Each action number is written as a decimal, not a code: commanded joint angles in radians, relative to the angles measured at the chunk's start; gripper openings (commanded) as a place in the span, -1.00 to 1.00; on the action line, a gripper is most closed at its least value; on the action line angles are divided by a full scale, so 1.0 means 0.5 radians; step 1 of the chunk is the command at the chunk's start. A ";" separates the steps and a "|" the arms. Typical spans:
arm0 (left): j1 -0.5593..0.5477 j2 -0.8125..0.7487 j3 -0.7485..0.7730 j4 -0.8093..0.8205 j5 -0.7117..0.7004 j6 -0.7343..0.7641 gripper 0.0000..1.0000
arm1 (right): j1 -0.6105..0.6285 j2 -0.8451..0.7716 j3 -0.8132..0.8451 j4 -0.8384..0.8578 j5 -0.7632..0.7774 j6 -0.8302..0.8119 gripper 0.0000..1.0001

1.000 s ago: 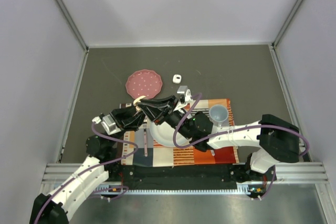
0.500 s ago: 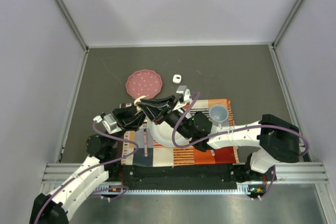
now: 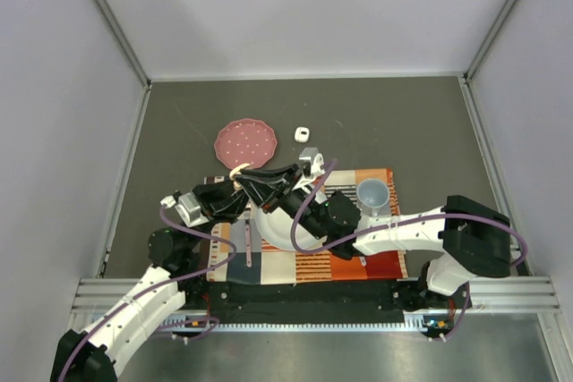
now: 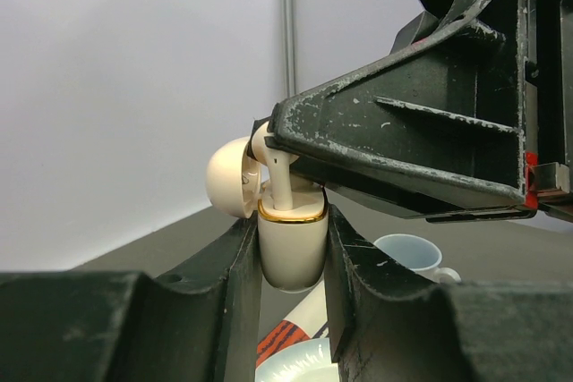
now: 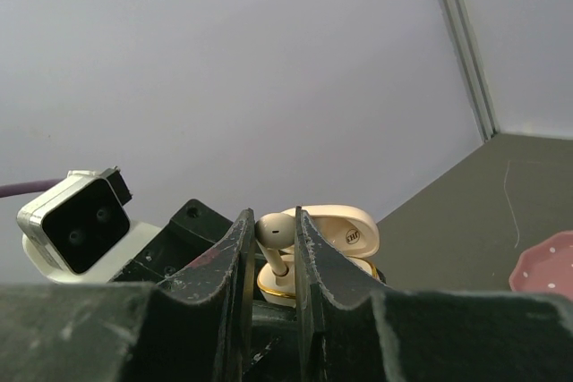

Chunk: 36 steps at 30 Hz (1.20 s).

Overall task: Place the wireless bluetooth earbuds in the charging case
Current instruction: Insert the left earbud into the left side groove of the charging case.

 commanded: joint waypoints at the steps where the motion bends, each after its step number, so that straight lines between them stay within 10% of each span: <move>1: 0.000 -0.020 0.012 0.221 0.007 0.008 -1.00 | 0.032 -0.008 -0.013 -0.126 0.086 -0.060 -1.00; 36: 0.000 -0.035 0.000 0.200 -0.011 -0.001 -1.00 | 0.053 -0.109 -0.035 -0.056 0.202 -0.256 -0.70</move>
